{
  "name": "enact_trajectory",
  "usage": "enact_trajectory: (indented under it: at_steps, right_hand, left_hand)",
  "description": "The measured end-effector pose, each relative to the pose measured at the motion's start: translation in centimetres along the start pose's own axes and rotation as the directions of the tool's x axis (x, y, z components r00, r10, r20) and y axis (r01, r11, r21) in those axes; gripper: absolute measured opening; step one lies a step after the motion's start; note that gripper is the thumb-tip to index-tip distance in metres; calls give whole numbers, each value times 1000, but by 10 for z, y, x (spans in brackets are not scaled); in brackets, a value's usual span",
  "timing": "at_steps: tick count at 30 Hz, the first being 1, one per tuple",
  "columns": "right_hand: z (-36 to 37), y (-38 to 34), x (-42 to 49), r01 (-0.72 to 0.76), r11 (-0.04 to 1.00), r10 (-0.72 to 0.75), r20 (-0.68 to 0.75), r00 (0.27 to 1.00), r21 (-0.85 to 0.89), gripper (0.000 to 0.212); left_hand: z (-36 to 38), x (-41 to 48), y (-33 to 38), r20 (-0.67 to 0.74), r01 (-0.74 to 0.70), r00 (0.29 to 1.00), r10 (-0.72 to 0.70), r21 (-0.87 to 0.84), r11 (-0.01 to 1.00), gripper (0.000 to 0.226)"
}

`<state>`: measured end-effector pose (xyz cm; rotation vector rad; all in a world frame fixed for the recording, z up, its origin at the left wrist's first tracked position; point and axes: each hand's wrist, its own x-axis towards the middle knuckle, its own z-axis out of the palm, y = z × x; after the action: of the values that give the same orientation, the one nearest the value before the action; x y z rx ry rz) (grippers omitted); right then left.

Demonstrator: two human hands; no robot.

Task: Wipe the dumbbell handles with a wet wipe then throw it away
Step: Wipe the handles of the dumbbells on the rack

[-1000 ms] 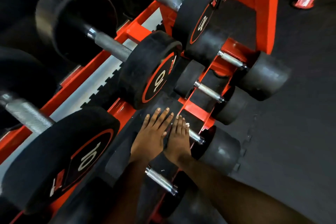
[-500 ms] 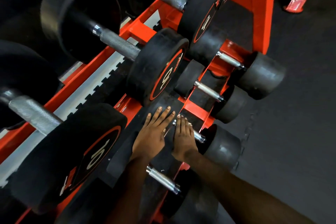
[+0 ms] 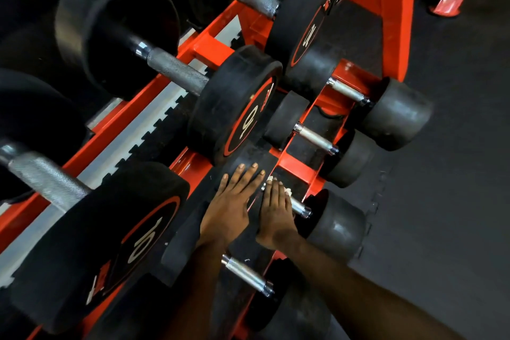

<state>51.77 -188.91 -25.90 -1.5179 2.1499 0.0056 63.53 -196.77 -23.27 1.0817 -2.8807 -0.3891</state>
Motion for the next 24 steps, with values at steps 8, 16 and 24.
enact_trajectory:
  at_steps: [8, 16, 24]
  right_hand:
    - [-42, 7, 50, -199, 935, 155, 165, 974, 293, 74]
    - [-3, 14, -4, -4, 998, 1, 58, 998, 57, 131]
    - [-29, 16, 18, -37, 988, 32, 40, 999, 151, 105]
  left_hand:
    - [-6, 1, 3, 30, 0, 1000, 0, 1, 1000, 78]
    - [-1, 0, 1, 16, -7, 1000, 7, 31, 999, 92]
    - [-1, -1, -1, 15, -6, 1000, 5, 41, 999, 91]
